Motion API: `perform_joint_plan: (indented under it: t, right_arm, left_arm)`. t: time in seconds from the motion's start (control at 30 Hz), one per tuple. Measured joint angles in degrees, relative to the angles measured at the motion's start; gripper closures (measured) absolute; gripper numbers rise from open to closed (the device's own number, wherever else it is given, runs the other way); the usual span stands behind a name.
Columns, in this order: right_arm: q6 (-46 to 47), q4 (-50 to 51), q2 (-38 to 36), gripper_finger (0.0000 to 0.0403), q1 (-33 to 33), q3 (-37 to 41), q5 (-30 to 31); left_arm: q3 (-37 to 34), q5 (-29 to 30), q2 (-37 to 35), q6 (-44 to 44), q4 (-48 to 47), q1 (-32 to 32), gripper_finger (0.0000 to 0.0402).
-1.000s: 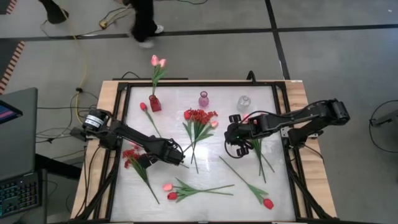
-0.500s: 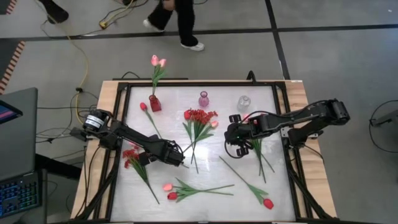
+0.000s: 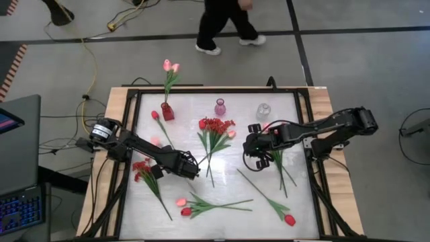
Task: Sort flowers into vase by color
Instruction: Put the pink tulip into the red vase
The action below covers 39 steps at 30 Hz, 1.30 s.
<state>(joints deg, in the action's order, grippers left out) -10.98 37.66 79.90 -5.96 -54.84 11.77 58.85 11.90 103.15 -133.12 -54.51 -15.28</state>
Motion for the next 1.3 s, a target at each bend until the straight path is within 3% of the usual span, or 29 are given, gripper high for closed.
perform_joint_plan:
  t: [0.1,0.43,0.57,0.7,0.93,1.17,1.3]
  right_arm:
    - [0.00,-0.48,0.00,0.0306,0.00,1.67,0.01]
    - [-0.06,-1.00,0.00,0.0306,0.00,4.08,0.07]
    - [-0.48,-2.15,0.00,0.0306,0.00,4.08,0.09]
    - [-0.47,-2.75,0.00,0.0306,0.00,3.68,0.11]
    - [1.14,-2.23,0.00,0.0306,0.00,0.23,0.17]
    - [1.53,-2.95,0.00,0.0306,0.52,-3.21,0.16]
    - [2.27,-3.85,0.00,0.0306,1.67,-4.63,0.17]
  left_arm:
    - [0.02,0.89,-0.04,-0.01,-0.53,-0.03,0.0397]
    - [-0.13,8.21,-5.02,-0.12,-7.21,0.17,0.0401]
    - [-0.11,14.63,-9.33,1.19,-8.53,0.27,0.0401]
    - [-0.11,27.44,-15.45,4.10,-8.68,-0.49,0.0401]
    - [-0.04,45.78,-25.32,21.63,-8.05,-0.52,0.0401]
    - [-0.04,60.72,-31.47,43.79,-7.05,-0.49,0.0401]
    - [-0.02,66.11,-34.08,54.04,-7.07,0.37,0.0401]
